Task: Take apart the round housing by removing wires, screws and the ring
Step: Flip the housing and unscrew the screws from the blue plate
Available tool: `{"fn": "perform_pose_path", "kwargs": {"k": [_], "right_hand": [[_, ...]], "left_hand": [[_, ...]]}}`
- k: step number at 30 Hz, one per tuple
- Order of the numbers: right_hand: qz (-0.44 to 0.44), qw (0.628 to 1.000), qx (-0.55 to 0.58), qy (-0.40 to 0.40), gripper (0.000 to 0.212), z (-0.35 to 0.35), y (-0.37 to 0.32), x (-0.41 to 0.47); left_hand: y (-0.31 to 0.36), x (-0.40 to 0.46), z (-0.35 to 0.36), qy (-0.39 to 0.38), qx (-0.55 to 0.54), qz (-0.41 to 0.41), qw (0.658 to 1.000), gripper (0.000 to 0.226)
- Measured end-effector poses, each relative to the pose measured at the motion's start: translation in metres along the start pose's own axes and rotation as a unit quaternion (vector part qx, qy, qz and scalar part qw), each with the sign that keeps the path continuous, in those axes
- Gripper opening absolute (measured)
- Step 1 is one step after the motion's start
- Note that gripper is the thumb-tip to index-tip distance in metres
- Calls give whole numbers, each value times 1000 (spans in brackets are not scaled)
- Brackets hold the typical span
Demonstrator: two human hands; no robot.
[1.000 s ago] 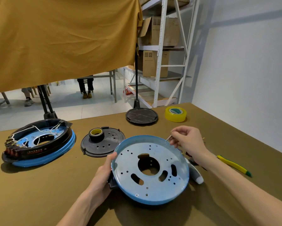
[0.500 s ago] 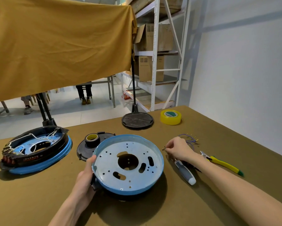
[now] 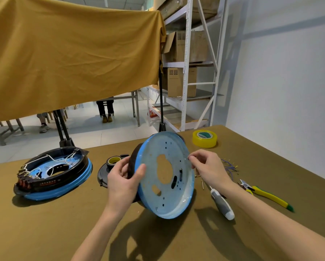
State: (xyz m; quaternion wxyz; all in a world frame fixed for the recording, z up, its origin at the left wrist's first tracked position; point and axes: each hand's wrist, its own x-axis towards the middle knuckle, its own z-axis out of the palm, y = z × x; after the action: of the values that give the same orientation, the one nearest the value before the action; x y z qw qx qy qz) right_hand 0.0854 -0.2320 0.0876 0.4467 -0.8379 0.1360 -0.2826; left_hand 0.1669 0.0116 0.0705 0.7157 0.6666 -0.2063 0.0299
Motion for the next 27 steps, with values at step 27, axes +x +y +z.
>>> {"fn": "perform_pose_path", "kwargs": {"k": [27], "right_hand": [[151, 900, 390, -119, 50, -5, 32, -60]], "left_hand": [[-19, -68, 75, -179, 132, 179, 958, 46]]}}
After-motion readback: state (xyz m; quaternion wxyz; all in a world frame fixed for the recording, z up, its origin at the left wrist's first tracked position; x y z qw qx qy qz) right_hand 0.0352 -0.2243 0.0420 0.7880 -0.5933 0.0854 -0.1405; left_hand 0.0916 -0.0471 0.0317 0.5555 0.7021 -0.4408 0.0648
